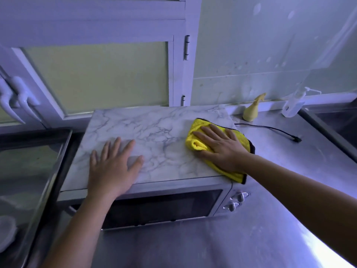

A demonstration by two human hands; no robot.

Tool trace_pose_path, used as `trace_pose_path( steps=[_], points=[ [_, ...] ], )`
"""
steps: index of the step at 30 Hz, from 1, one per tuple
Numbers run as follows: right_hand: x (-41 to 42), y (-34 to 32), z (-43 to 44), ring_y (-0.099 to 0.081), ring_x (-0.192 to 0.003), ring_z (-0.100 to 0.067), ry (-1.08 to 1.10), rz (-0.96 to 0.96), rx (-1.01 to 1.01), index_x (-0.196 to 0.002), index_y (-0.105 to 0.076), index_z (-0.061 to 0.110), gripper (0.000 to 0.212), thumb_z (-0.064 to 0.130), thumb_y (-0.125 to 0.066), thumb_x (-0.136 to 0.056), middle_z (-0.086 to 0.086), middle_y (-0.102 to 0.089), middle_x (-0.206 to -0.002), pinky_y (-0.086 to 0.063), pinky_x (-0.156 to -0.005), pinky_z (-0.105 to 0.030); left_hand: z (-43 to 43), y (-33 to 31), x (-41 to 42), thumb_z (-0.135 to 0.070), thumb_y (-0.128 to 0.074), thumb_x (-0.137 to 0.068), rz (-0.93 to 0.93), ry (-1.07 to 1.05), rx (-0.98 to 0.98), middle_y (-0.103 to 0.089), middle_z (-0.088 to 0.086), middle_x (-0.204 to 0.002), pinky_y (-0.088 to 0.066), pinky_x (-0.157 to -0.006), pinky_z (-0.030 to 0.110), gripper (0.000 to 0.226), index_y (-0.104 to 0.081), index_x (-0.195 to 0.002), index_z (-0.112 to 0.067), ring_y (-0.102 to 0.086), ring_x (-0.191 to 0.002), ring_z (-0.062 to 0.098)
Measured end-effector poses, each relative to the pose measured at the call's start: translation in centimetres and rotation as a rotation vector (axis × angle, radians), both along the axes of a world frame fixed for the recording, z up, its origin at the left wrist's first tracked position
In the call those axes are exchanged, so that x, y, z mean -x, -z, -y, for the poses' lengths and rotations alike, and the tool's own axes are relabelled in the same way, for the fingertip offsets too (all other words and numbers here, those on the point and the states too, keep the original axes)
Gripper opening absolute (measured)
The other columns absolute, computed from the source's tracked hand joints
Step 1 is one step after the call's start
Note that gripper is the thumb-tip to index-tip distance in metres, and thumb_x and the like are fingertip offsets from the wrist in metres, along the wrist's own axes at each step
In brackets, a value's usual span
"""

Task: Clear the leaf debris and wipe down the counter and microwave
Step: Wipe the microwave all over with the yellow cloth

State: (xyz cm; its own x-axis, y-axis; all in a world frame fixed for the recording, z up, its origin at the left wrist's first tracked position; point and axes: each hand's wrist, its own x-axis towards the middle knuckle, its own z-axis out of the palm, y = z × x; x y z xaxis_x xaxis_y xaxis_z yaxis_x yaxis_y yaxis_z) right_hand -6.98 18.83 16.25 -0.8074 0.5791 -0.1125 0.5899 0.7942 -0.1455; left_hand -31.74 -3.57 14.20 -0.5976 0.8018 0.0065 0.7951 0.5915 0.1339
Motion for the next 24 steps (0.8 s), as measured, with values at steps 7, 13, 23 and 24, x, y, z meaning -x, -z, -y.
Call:
trace_pose_path(
  steps=[7, 13, 23, 24],
  points=[
    [6.7, 0.3, -8.3, 0.007, -0.154, -0.013, 0.002, -0.006, -0.041, -0.157, -0.005, 0.045, 0.086, 0.084, -0.013, -0.080, 0.012, 0.000, -0.168, 0.000, -0.121, -0.054, -0.3, -0.2, 0.0, -0.081, -0.009, -0.086, -0.032, -0.043, 0.017, -0.002, -0.014, -0.166, -0.003, -0.121, 0.046, 0.071, -0.003, -0.151, -0.054, 0.000, -0.152, 0.013],
    [11.0, 0.0, -11.3, -0.006, -0.154, -0.016, -0.034, -0.036, -0.045, -0.156, -0.011, 0.043, 0.099, 0.088, -0.007, -0.068, 0.009, -0.011, -0.167, -0.006, -0.115, -0.057, -0.4, -0.7, -0.5, -0.081, -0.010, -0.077, -0.034, -0.086, 0.006, -0.013, -0.015, -0.165, -0.009, -0.119, 0.043, 0.076, -0.017, -0.149, -0.058, -0.011, -0.151, 0.014],
    [10.4, -0.2, -11.6, -0.015, -0.152, -0.026, -0.027, -0.086, -0.036, -0.152, -0.023, 0.045, 0.073, 0.074, -0.011, -0.086, 0.002, -0.024, -0.164, -0.006, -0.116, -0.062, -0.2, -1.0, -0.7, -0.079, -0.018, -0.078, 0.020, -0.137, 0.042, -0.010, -0.019, -0.164, -0.004, -0.120, 0.039, 0.072, -0.018, -0.147, -0.060, -0.008, -0.151, 0.008],
    [9.6, -0.2, -11.7, -0.012, -0.153, -0.025, -0.007, -0.090, -0.024, -0.153, -0.021, 0.045, 0.072, 0.073, -0.011, -0.087, 0.003, -0.020, -0.165, -0.004, -0.117, -0.062, -0.3, -1.0, -0.6, -0.080, -0.018, -0.077, 0.027, -0.142, 0.043, -0.009, -0.019, -0.164, -0.003, -0.121, 0.038, 0.072, -0.018, -0.147, -0.061, -0.008, -0.151, 0.008]
  ],
)
